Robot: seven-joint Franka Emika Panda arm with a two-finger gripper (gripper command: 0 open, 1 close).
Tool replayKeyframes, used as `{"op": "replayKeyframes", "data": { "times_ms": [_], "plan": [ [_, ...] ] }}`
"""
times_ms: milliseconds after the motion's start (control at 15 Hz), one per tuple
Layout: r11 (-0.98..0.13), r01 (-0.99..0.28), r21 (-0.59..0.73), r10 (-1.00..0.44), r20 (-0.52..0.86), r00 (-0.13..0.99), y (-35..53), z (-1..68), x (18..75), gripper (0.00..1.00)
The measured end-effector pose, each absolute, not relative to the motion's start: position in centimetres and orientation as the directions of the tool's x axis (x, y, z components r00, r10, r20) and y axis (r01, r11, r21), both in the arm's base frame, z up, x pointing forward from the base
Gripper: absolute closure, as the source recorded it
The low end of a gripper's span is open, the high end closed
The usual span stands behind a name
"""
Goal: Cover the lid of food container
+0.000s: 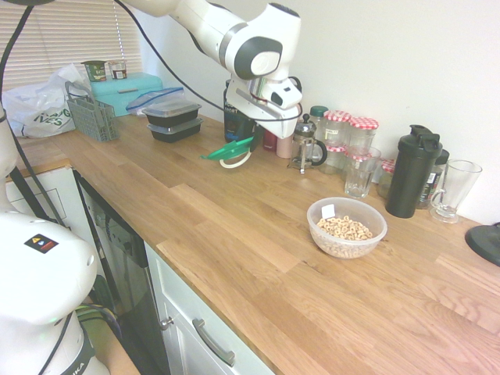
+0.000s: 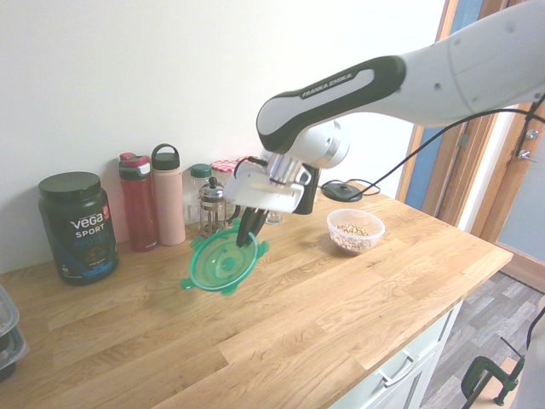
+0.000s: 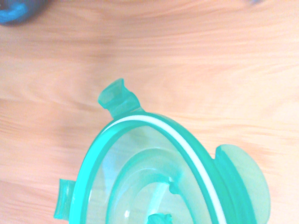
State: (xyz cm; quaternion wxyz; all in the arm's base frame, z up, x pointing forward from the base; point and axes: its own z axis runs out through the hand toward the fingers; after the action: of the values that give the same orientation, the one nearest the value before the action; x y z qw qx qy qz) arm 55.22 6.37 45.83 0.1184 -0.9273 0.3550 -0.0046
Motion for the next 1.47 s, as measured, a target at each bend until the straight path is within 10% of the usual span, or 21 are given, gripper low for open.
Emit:
{"op": "replayKeyframes", "data": {
  "times_ms": [600,1467],
  "plan": [
    [-0.725,-0.611,0.319,-0.522,0.325,0.789,5.0,55.9,51.1,1.0],
    [-0.203,-0.51,0.836,-0.079,0.505,0.86,-1.7,50.7,50.9,1.0]
  ]
}}
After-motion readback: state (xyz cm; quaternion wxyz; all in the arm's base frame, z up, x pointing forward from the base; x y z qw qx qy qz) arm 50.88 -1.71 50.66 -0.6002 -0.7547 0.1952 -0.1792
